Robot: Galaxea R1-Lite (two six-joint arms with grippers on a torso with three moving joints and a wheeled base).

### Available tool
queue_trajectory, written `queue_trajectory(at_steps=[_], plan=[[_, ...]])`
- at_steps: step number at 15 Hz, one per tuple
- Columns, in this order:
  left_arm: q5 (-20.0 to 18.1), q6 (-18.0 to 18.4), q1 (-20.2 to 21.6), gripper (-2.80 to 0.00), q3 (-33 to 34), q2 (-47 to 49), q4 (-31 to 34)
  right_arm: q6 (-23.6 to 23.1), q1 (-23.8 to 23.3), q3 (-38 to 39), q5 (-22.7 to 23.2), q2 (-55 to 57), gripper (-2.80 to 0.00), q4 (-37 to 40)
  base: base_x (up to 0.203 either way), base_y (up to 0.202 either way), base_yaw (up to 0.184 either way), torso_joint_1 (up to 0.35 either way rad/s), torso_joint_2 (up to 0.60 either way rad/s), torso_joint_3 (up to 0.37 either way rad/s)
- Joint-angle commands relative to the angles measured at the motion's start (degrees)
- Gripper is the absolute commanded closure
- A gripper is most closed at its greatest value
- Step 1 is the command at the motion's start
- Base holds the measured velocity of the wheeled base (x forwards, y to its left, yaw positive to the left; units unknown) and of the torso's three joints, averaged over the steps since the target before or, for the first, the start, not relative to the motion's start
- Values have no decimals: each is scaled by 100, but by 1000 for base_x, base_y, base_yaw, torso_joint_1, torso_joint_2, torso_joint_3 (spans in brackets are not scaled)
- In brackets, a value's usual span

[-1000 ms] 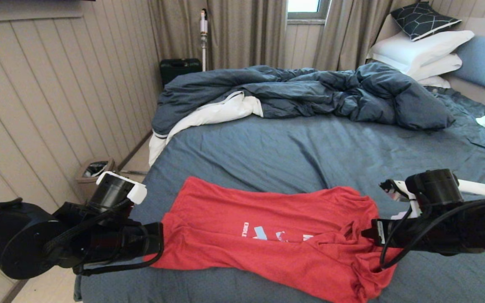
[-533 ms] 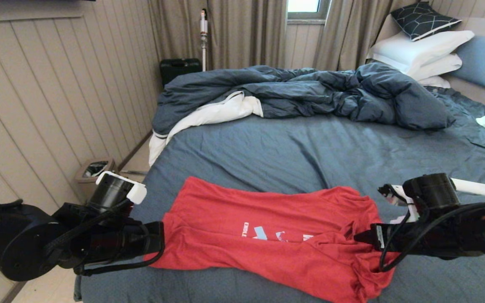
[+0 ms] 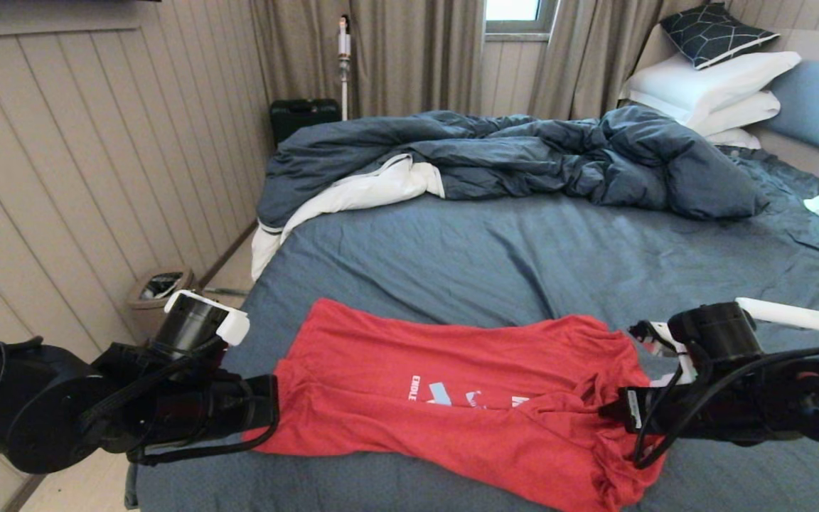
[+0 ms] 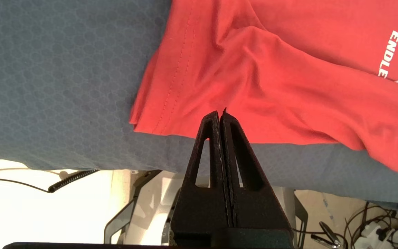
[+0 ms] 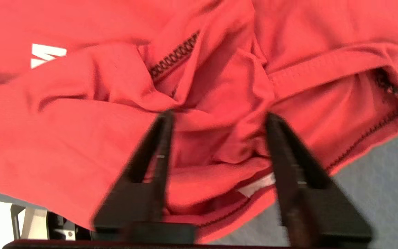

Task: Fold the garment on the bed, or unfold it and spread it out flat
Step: Unford the red T-shirt

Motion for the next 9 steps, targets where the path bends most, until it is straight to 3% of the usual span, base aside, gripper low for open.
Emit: queue_trajectory(at_steps=[1,9], plan=[[4,-19,-1,0,-10,37,-5,2,15,69,-7,11,0,-111,0,0,0,0,0,0],[-22,-28,-1,0,16,64,-5,46,24,174,-7,-603,0,-75,0,0,0,0,0,0]])
